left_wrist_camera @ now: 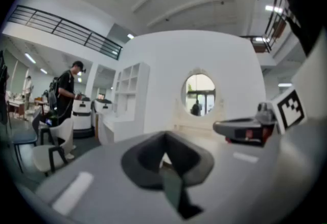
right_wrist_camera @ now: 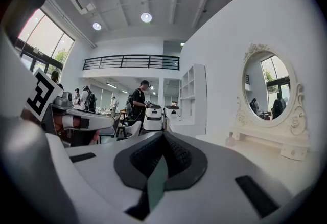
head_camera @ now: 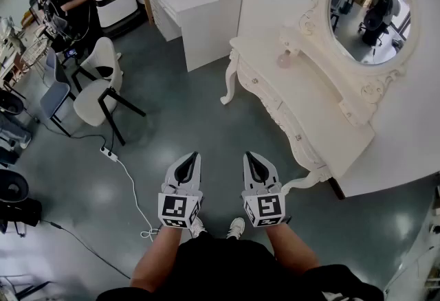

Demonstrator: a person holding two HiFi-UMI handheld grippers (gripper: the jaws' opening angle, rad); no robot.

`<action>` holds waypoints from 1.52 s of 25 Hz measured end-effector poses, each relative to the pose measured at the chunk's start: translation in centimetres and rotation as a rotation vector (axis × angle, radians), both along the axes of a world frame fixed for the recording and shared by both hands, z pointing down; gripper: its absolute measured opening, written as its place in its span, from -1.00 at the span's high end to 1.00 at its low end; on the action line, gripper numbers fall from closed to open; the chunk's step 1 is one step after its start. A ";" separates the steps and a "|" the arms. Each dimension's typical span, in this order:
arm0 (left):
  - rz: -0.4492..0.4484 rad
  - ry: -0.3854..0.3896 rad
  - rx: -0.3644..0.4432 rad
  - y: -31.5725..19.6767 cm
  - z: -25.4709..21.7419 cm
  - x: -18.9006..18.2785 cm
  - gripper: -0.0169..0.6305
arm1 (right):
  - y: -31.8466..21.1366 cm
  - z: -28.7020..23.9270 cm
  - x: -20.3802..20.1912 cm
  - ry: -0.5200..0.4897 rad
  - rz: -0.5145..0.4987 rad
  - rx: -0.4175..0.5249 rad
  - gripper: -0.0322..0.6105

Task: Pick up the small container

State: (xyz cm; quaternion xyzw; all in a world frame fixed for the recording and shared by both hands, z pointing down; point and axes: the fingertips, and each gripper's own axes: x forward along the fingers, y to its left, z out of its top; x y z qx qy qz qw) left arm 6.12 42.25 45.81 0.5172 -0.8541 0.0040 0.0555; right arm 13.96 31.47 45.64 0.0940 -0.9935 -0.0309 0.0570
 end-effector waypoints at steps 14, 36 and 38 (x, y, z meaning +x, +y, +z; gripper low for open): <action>0.039 0.000 0.001 4.3 0.4 -3.7 0.94 | 5.0 0.4 -3.8 -0.011 0.025 -0.031 0.92; 0.122 -0.009 -0.015 -9.1 0.1 -12.1 0.94 | -8.1 0.3 -11.6 -0.031 0.091 -0.055 0.92; 0.127 -0.011 -0.010 -11.6 -0.3 -12.9 0.94 | -10.4 0.0 -12.3 -0.033 0.093 -0.057 0.92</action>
